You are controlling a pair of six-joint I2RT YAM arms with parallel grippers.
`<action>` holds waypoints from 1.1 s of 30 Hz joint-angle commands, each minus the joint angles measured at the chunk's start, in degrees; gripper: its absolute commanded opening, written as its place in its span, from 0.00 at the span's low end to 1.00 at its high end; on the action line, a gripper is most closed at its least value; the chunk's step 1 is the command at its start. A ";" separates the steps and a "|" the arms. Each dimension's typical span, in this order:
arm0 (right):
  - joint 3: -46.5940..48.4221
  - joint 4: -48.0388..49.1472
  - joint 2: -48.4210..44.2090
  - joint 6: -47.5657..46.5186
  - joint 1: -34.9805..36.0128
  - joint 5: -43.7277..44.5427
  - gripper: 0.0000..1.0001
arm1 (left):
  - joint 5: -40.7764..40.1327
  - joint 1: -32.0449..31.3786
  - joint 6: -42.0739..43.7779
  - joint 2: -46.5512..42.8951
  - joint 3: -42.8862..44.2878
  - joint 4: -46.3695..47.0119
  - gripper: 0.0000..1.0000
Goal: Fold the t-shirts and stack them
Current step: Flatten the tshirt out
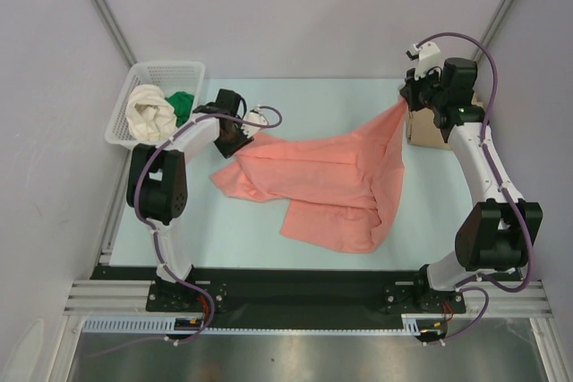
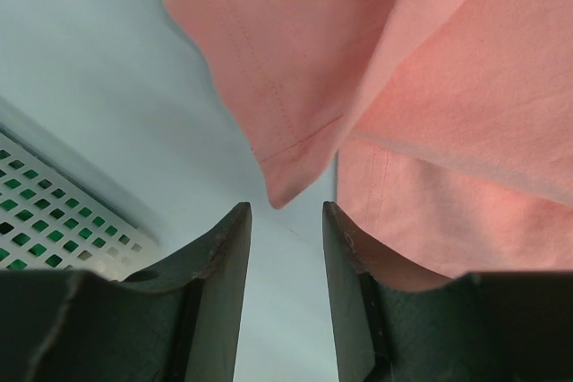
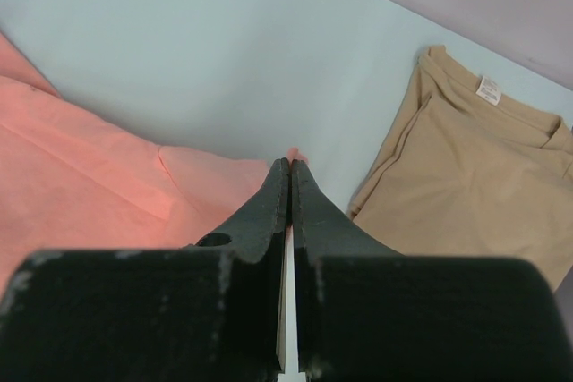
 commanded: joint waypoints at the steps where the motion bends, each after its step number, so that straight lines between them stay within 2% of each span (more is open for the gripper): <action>1: 1.16 1.69 0.08 -0.40 0.27 0.27 0.00 | 1.21 0.57 1.68 -1.60 -0.48 1.05 0.43; 15: 1.78 1.34 0.69 -1.45 0.36 0.89 0.00 | 1.21 0.57 2.12 4.73 5.40 0.17 0.41; 20: 1.69 1.43 0.78 -1.72 0.36 1.06 0.00 | 1.21 0.57 2.39 5.17 5.85 -0.35 0.34; 21: 1.60 1.51 0.78 -1.72 0.36 1.15 0.00 | 1.21 0.66 2.65 5.09 5.58 -0.44 0.31; 22: 1.69 1.69 0.78 -1.72 0.36 1.24 0.00 | 1.21 0.57 2.74 5.00 5.58 -0.35 0.23; 27: 1.78 1.69 0.87 -1.63 0.36 1.24 0.00 | 1.21 0.66 2.74 3.77 5.58 -0.53 0.11; 29: 1.78 1.60 0.96 -1.54 0.36 0.98 0.00 | 1.21 0.66 2.74 3.15 5.32 -0.53 0.03; 33: 1.42 2.31 1.13 -0.66 0.36 1.50 0.00 | 0.95 0.66 1.34 1.92 5.49 -1.14 0.00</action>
